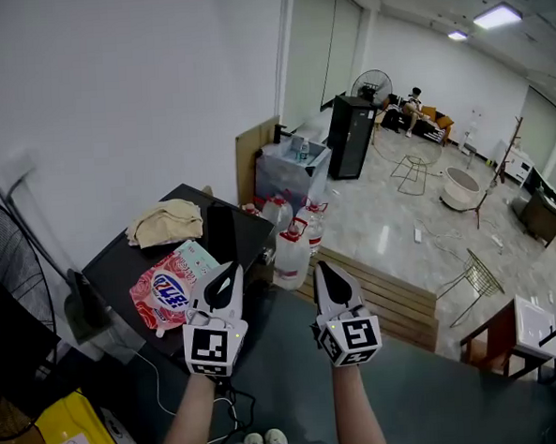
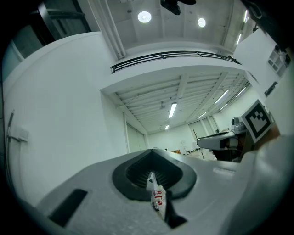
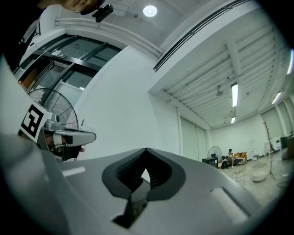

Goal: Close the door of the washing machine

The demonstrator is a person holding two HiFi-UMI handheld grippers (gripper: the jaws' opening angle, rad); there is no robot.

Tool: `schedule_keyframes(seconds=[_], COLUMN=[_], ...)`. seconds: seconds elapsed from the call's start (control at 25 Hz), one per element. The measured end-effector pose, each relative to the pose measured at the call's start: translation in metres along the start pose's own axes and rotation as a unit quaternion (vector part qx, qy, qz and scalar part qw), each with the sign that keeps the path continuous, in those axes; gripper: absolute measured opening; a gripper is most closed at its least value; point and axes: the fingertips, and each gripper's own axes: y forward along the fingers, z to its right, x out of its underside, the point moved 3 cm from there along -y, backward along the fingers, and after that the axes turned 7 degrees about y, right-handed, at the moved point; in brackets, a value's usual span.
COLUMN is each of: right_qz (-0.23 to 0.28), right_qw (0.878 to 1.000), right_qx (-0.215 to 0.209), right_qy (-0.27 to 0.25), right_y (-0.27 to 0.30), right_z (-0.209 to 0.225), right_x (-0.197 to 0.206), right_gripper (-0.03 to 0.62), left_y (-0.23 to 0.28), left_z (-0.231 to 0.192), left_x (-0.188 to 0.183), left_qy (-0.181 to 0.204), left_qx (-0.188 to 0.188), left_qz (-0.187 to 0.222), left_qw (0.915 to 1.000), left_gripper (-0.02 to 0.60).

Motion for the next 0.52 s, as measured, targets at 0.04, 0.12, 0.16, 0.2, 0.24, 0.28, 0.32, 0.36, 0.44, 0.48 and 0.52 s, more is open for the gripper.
schedule_keyframes(seconds=[0.04,0.12,0.16,0.2,0.24,0.28,0.32,0.36,0.44,0.48,0.52], right_qz=[-0.001,-0.003,-0.003,-0.003,-0.004,-0.004,-0.005,-0.007,-0.009,-0.009,-0.01], right_qw=[1.0,1.0,1.0,1.0,1.0,1.0,1.0,1.0,1.0,1.0,1.0], right_qx=[-0.001,-0.004,-0.005,-0.006,-0.007,-0.009,-0.012,-0.014,-0.017,-0.018,-0.019], right_qy=[-0.001,-0.002,-0.001,0.001,0.004,0.006,0.008,0.008,0.009,0.008,0.008], right_y=[-0.001,-0.003,-0.004,-0.005,-0.006,-0.007,-0.007,-0.008,-0.009,-0.009,-0.009], right_z=[0.0,0.0,0.0,0.001,0.001,0.001,0.001,0.001,0.001,0.001,0.001], right_x=[0.0,0.001,0.001,0.002,0.003,0.004,0.005,0.006,0.008,0.009,0.009], right_gripper=[0.012,0.012,0.012,0.012,0.012,0.012,0.012,0.012,0.012,0.012,0.012], left_y=[-0.001,-0.001,-0.001,-0.002,-0.002,-0.003,-0.003,-0.004,-0.004,-0.004,-0.004], left_z=[0.002,0.005,0.007,0.008,0.009,0.009,0.009,0.01,0.011,0.011,0.012], left_x=[0.001,0.003,0.003,0.003,0.003,0.002,0.002,0.002,0.004,0.005,0.006], left_qy=[-0.001,0.0,0.002,0.003,0.005,0.006,0.006,0.005,0.003,0.002,0.002], left_qx=[0.0,0.0,0.001,0.0,-0.001,-0.002,-0.004,-0.004,-0.005,-0.005,-0.004], left_qz=[-0.002,-0.006,-0.008,-0.009,-0.01,-0.01,-0.009,-0.01,-0.012,-0.013,-0.014], left_qw=[1.0,1.0,1.0,1.0,0.9999,0.9999,0.9999,0.9999,0.9999,0.9999,0.9999], left_gripper=[0.008,0.008,0.008,0.008,0.008,0.008,0.008,0.008,0.008,0.008,0.008])
